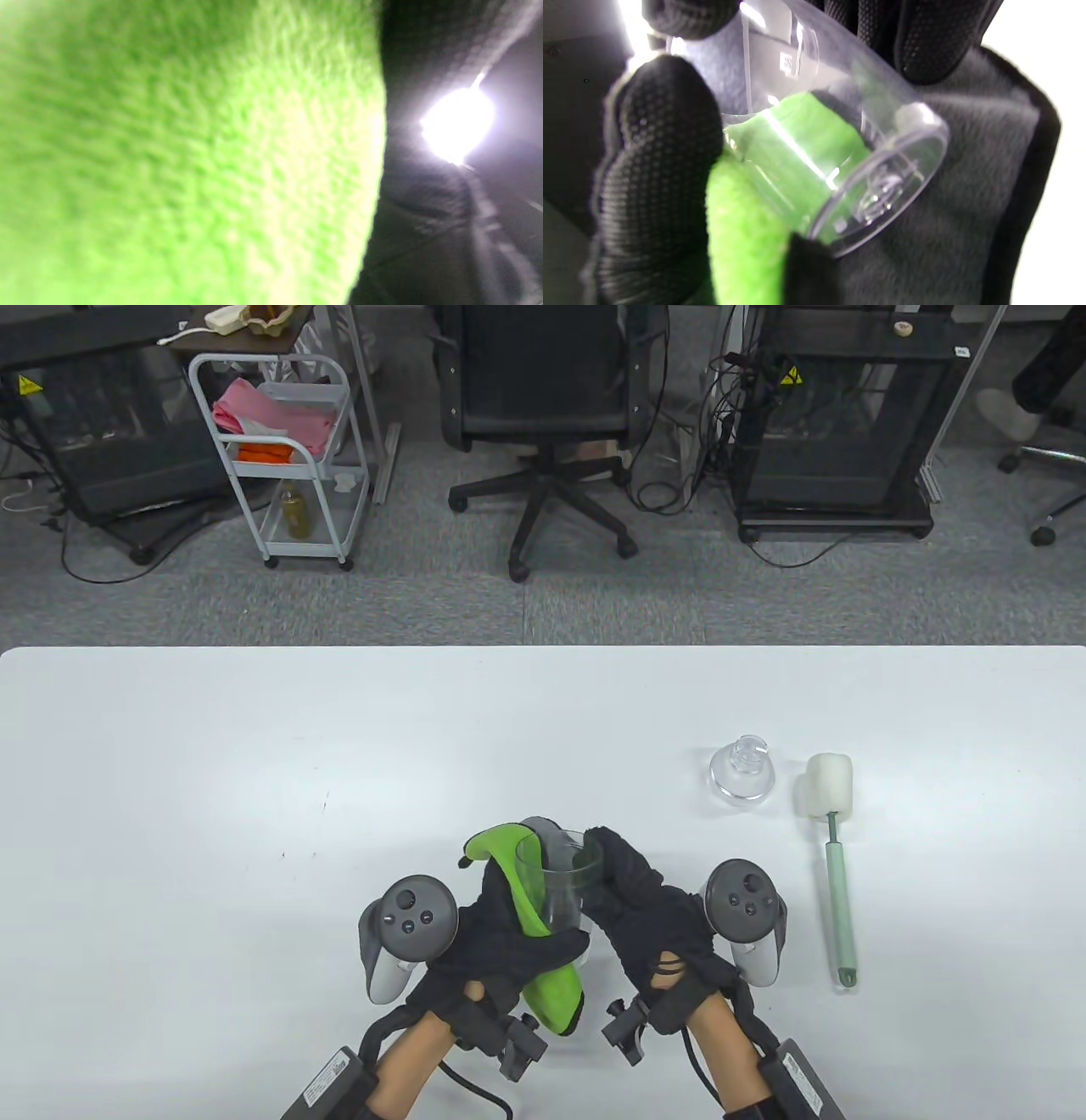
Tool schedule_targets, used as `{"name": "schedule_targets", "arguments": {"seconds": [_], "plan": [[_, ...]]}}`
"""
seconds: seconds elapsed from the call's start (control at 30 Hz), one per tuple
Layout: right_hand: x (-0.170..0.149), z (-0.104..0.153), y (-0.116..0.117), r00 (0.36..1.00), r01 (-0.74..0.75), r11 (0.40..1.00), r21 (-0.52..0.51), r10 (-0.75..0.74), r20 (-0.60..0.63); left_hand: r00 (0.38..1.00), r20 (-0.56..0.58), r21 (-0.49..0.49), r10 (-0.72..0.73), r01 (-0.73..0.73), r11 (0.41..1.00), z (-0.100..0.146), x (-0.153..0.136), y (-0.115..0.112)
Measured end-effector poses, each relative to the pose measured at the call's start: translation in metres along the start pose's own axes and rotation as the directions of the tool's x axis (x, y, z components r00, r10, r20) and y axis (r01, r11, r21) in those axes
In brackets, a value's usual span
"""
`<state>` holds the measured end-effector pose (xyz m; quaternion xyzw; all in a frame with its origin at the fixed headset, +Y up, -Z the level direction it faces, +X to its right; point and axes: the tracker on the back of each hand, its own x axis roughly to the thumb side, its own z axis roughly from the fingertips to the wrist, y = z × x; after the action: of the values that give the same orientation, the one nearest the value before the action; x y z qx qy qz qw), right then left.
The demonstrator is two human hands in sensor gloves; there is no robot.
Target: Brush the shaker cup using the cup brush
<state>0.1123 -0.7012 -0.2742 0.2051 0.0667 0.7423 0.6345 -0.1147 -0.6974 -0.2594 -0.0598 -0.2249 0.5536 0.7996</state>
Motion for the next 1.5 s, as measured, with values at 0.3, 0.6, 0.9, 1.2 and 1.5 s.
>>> {"name": "schedule_targets", "arguments": {"seconds": [0.3, 0.6, 0.9, 1.2, 1.5], "plan": [[0.027, 0.011, 0.003, 0.963, -0.269, 0.952, -0.148, 0.271, -0.008, 0.999, -0.018, 0.07, -0.051, 0.052, 0.996, 0.0, 0.004, 0.002], [0.018, 0.005, 0.002, 0.998, 0.045, 0.997, 0.063, -0.047, 0.03, 0.997, 0.067, 0.005, 0.025, -0.025, 1.0, 0.005, 0.013, 0.006], [0.038, 0.012, 0.004, 0.983, -0.17, 0.974, -0.151, 0.177, 0.037, 0.995, 0.033, 0.06, -0.091, 0.089, 0.994, 0.006, 0.018, 0.005], [0.033, 0.01, 0.001, 0.978, -0.198, 0.972, -0.13, 0.204, 0.036, 0.996, 0.052, 0.084, -0.079, 0.075, 0.994, 0.002, 0.018, 0.009], [0.019, 0.004, 0.002, 1.0, 0.012, 0.999, 0.048, -0.013, 0.021, 0.995, 0.079, 0.028, -0.066, 0.064, 0.998, 0.006, 0.021, 0.007]]}}
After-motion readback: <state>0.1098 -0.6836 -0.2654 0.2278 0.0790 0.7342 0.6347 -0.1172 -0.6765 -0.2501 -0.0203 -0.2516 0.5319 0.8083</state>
